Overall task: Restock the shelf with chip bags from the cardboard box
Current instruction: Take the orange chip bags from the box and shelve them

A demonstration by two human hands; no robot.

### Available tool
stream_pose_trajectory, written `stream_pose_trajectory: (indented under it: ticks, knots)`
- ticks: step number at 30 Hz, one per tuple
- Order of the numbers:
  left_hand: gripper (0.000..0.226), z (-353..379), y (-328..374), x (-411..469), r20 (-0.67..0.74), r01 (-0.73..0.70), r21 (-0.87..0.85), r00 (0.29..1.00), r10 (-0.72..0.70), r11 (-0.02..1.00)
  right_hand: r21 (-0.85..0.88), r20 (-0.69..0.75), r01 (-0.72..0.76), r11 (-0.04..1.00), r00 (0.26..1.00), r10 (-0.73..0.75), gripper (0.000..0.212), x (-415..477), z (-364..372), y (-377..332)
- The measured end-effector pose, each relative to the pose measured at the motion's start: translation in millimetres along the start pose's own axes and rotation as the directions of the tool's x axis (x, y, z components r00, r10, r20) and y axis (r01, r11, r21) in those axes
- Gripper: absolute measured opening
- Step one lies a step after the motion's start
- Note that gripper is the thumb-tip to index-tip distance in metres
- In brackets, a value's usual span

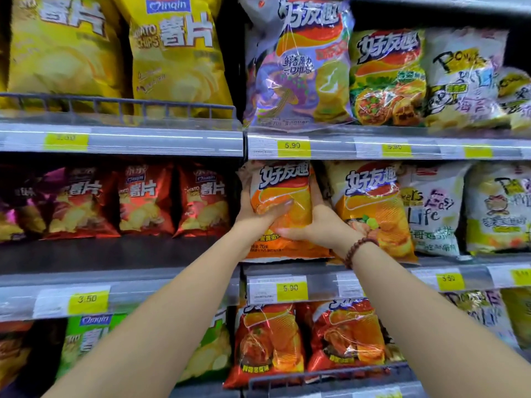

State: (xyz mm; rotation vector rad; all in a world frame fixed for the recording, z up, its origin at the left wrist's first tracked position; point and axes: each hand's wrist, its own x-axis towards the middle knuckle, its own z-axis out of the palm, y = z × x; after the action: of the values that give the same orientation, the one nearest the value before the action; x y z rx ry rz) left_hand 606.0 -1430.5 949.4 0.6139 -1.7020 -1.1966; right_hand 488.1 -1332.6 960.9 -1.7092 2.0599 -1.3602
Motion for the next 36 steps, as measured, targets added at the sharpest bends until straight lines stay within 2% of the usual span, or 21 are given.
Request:
stream_pose_trajectory:
  ticks: [1, 3, 5, 7, 10, 12, 15, 18, 24, 27, 30, 34, 36]
  knots:
    - [0.104, 1, -2, -1, 0.007, -0.008, 0.03, 1.0, 0.007, 1.0, 0.012, -0.023, 0.015, 1.0, 1.0, -0.014, 0.125, 1, 3, 5]
    - [0.102, 1, -2, -6, 0.027, -0.013, 0.073, 1.0, 0.011, 0.997, 0.017, -0.023, 0.016, 1.0, 1.0, -0.016, 0.111, -4, 6, 9]
    - [0.108, 0, -1, -11, 0.055, 0.002, 0.105, 0.998, -0.007, 0.994, 0.026, -0.022, 0.013, 1.0, 1.0, -0.013, 0.124, -5, 6, 14]
    - [0.113, 0, 3, -18, 0.061, 0.026, 0.18, 0.997, -0.038, 0.983, 0.025, -0.01, -0.019, 0.999, 1.0, 0.019, 0.128, -7, 6, 16]
    - [0.102, -6, 8, -25, -0.029, 0.003, 0.376, 1.0, 0.009, 0.926, 0.003, 0.01, -0.029, 1.0, 1.0, 0.029, 0.143, -13, 6, 14]
    - [0.105, -12, 8, -29, -0.039, -0.042, 0.368, 0.997, 0.061, 0.929, -0.022, 0.023, -0.016, 1.0, 1.0, 0.016, 0.142, -20, 6, 7]
    - [0.113, -10, 5, -40, 0.018, -0.121, 0.363, 0.992, 0.123, 0.924, -0.019, 0.058, -0.028, 0.999, 0.998, 0.029, 0.129, -23, 4, 8]
    - [0.108, -4, 2, -43, 0.067, -0.149, 0.415, 0.989, 0.133, 0.897, 0.052, 0.153, -0.07, 0.996, 0.986, 0.061, 0.12, -28, 4, 10]
    - [0.102, -4, 2, -41, 0.116, -0.111, 0.384, 0.991, 0.072, 0.917, 0.092, 0.181, -0.091, 0.992, 0.981, 0.073, 0.139, -25, 7, 15]
    - [0.105, -9, 7, -43, 0.155, -0.073, 0.357, 0.988, 0.018, 0.931, 0.11, 0.12, -0.104, 0.988, 0.989, 0.091, 0.147, -29, 8, 15]
    - [0.096, -24, 18, -58, 0.127, -0.028, 0.379, 0.992, -0.022, 0.925, 0.046, 0.022, -0.098, 0.994, 0.995, 0.097, 0.143, -37, 5, 8]
    - [0.076, -46, 25, -87, 0.098, 0.003, 0.494, 0.993, -0.059, 0.869, 0.035, -0.164, -0.113, 0.993, 0.98, 0.117, 0.1, -53, 8, -8]
    - [0.062, -62, 26, -97, 0.078, 0.011, 0.496, 0.995, -0.057, 0.868, 0.009, -0.235, -0.126, 0.992, 0.964, 0.125, 0.092, -63, 10, -20]
